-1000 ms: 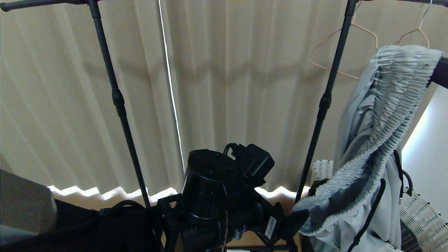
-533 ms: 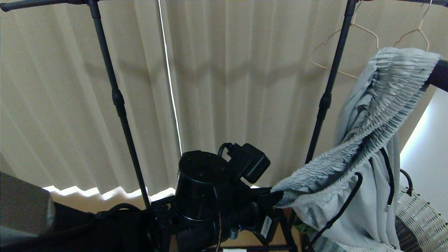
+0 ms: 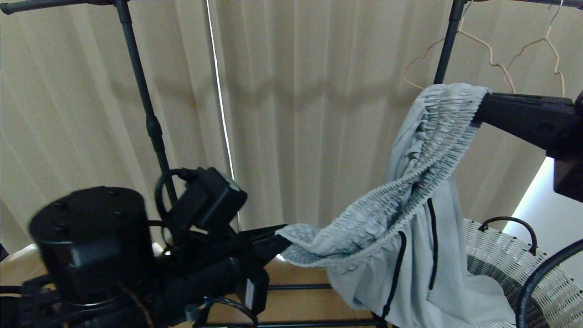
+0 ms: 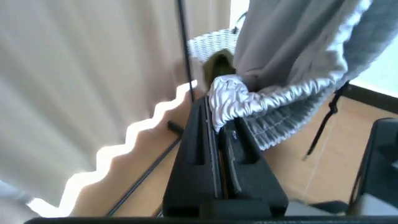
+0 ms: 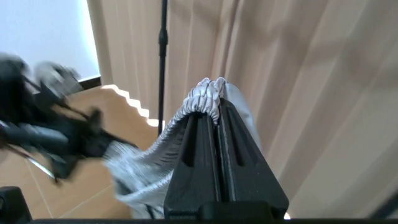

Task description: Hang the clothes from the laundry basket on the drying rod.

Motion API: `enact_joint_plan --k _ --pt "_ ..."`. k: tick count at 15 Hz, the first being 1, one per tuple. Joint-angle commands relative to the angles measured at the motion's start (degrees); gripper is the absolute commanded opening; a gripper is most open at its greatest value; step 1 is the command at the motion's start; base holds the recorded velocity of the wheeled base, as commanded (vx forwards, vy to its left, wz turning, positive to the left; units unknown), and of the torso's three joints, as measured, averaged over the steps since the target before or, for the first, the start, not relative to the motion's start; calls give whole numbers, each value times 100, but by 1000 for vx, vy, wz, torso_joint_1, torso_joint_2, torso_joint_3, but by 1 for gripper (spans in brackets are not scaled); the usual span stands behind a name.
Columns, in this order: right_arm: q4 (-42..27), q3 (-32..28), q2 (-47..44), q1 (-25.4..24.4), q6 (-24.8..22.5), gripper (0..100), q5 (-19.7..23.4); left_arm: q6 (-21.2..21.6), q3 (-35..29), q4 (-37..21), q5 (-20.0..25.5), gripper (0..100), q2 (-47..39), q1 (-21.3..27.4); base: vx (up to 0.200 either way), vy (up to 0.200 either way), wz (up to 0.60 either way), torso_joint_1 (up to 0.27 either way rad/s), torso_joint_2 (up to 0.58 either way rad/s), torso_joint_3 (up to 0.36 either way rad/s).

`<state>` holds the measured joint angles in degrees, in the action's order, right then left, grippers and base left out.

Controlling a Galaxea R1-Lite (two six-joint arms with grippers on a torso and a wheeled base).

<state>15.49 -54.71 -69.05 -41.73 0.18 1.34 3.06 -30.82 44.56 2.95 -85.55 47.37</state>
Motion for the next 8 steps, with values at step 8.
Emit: enact_joint_plan --k 8 --pt "6 -1270 -856 42 8 0 7 -42 -1664 -2513 162 0 2728 -571 0 0 0 0 0 0"
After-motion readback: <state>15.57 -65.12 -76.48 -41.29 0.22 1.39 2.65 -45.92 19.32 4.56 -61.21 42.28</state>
